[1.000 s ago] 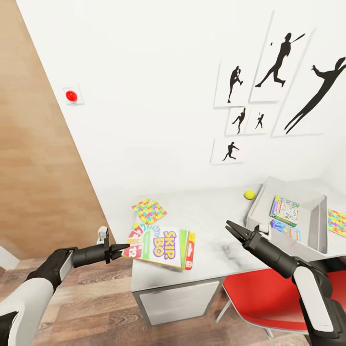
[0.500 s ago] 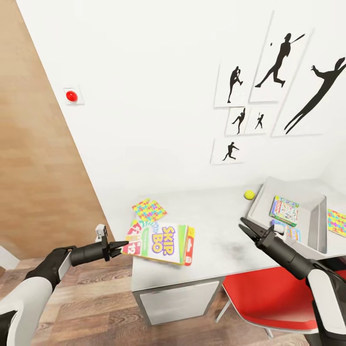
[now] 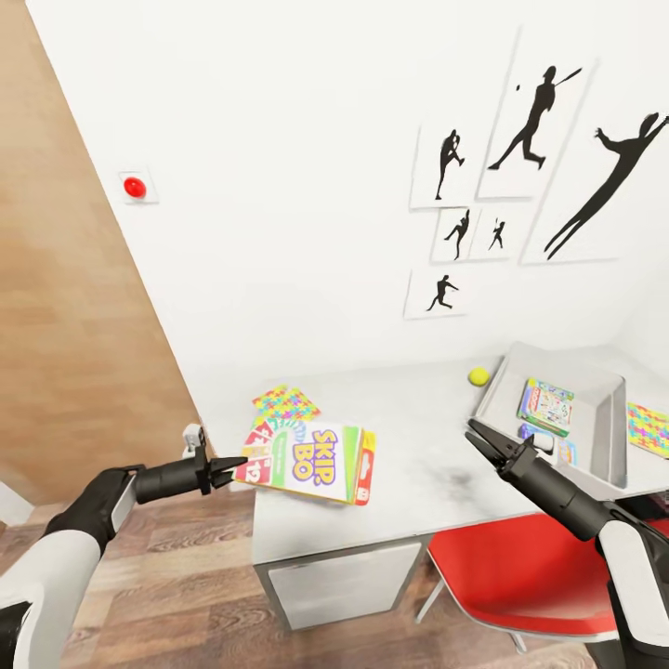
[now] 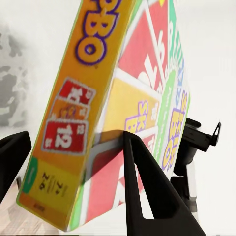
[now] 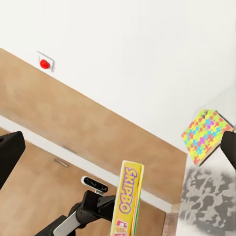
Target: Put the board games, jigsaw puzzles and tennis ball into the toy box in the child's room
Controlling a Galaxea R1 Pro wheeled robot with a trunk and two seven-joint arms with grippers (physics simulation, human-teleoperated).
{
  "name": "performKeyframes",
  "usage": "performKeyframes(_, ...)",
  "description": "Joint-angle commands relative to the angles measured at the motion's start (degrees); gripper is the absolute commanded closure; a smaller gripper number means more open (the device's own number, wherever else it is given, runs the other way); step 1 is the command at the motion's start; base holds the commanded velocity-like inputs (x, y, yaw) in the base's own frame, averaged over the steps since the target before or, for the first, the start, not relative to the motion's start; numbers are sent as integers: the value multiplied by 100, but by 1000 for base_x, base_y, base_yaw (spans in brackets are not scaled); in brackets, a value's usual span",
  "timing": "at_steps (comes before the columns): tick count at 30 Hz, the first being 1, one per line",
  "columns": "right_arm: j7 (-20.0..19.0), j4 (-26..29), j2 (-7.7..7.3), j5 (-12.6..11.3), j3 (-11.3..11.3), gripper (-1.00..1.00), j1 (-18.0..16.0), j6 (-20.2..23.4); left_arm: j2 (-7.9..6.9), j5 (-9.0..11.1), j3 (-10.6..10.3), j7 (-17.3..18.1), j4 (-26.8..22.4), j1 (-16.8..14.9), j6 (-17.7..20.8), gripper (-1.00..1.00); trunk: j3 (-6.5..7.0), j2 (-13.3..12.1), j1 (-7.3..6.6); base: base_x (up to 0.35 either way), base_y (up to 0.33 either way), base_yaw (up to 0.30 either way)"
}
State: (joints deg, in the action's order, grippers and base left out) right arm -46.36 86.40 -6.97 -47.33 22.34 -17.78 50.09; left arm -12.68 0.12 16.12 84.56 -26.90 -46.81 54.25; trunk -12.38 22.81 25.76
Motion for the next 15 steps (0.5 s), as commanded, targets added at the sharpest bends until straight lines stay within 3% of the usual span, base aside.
performKeyframes(1,-15,-1,1,-2,5,-100,-6,28,0,-3,6,9,-5,-3,51,100,-5,11,3,-81,0,-150)
performKeyframes(8,-22,-2,-4,3,7,-100,-6,23,4,-1,-3,8,-16,-3,56,100,33,11,3,-237,0,-151)
performKeyframes(15,-17,-2,-6,5,15,-100,-6,19,13,-35,-10,-22,-17,-3,46,100,40,11,3,-84,-3,-29)
